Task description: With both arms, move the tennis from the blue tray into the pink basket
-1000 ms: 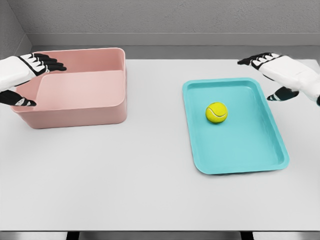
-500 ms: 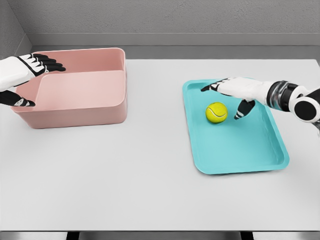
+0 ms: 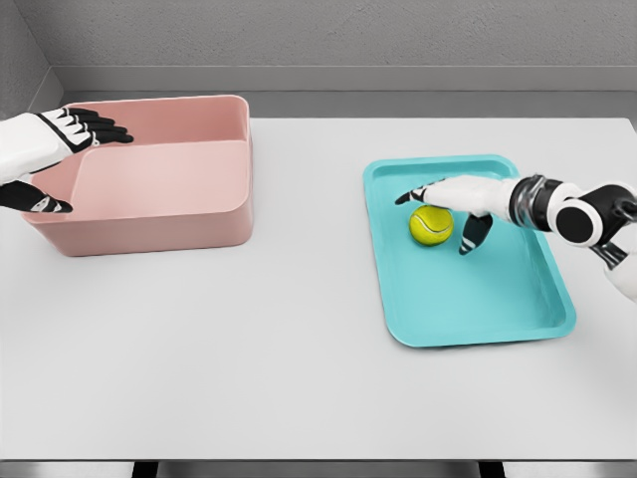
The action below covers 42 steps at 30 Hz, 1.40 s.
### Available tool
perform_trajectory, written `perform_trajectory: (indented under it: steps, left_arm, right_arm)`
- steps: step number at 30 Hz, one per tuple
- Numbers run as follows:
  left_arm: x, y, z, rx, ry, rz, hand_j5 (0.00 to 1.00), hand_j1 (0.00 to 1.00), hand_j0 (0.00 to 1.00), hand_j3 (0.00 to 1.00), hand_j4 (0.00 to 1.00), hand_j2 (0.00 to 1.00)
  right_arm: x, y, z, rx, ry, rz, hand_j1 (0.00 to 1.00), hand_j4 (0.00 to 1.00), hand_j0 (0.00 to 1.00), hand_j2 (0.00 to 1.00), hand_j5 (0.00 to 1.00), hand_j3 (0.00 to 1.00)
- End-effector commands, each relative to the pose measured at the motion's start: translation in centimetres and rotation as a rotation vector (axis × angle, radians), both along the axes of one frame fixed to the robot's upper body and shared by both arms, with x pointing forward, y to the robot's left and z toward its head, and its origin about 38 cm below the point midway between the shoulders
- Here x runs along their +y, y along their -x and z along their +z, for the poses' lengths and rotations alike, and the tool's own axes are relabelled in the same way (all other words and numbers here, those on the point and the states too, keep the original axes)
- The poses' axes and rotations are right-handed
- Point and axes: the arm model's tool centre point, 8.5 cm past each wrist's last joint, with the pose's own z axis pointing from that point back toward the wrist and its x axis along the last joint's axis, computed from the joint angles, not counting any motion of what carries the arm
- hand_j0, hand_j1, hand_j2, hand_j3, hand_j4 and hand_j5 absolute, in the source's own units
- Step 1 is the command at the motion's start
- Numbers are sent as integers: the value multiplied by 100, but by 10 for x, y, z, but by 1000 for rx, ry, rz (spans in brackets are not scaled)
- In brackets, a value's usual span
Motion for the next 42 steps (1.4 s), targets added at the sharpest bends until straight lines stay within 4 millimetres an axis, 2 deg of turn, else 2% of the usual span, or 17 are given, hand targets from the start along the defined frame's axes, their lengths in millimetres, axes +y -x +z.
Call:
perform_trajectory:
  steps: [1,6,8,9,11,14,17,20,25,33,39,42]
  left_arm:
    - [0,0,1,-1,2,-1,100,100,100,100,100,100]
    - [0,1,2,-3,1,-1,100,100,100,100,100,100]
    - [0,1,3,-3,0,0,100,100,100,100,100,100]
    - [1,1,2,-3,0,1,100,100,100,100,100,100]
    - [0,1,2,-3,1,1,100,100,100,100,100,100]
    - [0,1,2,-3,1,1,100,100,100,100,100,100]
    - [0,1,2,-3,1,1,100,100,100,100,100,100]
    - [1,1,2,-2,0,3,100,100,100,100,100,100]
    - [1,1,2,-2,0,3,100,100,100,100,100,100]
    - [1,1,2,-2,0,3,100,100,100,100,100,100]
    - [2,0,2,-2,0,4,100,100,100,100,100,100]
    - [3,0,2,-1,-2,8,100,100,100,100,100,100]
  right_arm:
    - [-1,-1,-2,5,3,-5,100,100,100,100,100,100]
    - [0,0,-11,28,17,-34,100,100,100,100,100,100]
    - [0,0,-11,29,16,-37,92,92,92,92,92,92]
    - [0,0,-11,28,18,-37,91,91,91,91,91,91]
    - [0,0,-11,28,17,-34,76,76,76,76,76,76]
    - [0,0,-11,28,17,-34,60,60,60,60,60,60]
    - [0,0,-11,29,20,-38,56,56,56,56,56,56]
    - [0,1,-12,29,22,-35,46,46,46,46,46,46]
    - [-4,0,-10,24,26,-43,45,45,45,45,45,45]
    - [-5,-3,13,-26,27,-26,43,43,43,43,43,43]
    - [8,9,42,-94,9,42,43,43,43,43,43,43]
    - [20,19,51,-115,-6,93,43,43,43,43,43,43]
